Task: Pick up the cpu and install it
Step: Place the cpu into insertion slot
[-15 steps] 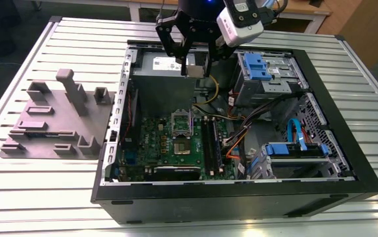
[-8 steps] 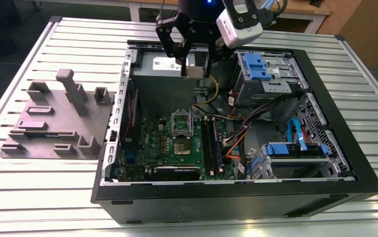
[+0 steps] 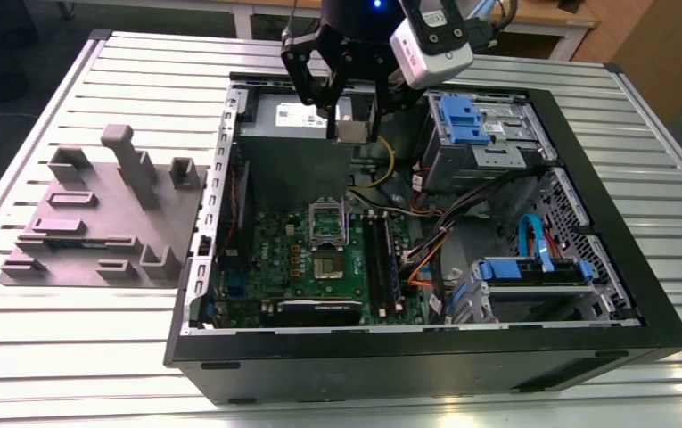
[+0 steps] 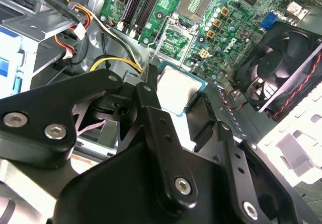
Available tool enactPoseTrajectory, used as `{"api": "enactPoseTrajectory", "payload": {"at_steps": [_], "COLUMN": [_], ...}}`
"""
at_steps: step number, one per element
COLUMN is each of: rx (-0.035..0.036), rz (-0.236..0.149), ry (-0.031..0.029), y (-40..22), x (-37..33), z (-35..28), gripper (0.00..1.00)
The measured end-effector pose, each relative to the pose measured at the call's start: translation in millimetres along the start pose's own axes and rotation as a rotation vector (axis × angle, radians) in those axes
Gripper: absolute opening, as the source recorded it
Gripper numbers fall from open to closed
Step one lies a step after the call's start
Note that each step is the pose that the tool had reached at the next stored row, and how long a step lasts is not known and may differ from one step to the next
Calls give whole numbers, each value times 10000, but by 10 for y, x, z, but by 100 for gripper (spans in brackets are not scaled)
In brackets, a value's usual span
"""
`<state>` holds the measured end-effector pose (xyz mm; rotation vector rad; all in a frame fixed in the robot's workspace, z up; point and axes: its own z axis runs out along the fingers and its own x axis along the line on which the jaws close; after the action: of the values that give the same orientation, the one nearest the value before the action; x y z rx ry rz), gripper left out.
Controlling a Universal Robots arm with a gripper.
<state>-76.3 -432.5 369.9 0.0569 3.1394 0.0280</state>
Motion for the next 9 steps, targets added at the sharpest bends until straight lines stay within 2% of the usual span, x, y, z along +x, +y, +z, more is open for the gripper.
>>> {"api": "enactPoseTrajectory", "payload": {"at_steps": [9], "rx": [-1], "rz": [0], "ry": [0], "y": [-1], "x": [0], "z": [44], "gripper": [47]}}
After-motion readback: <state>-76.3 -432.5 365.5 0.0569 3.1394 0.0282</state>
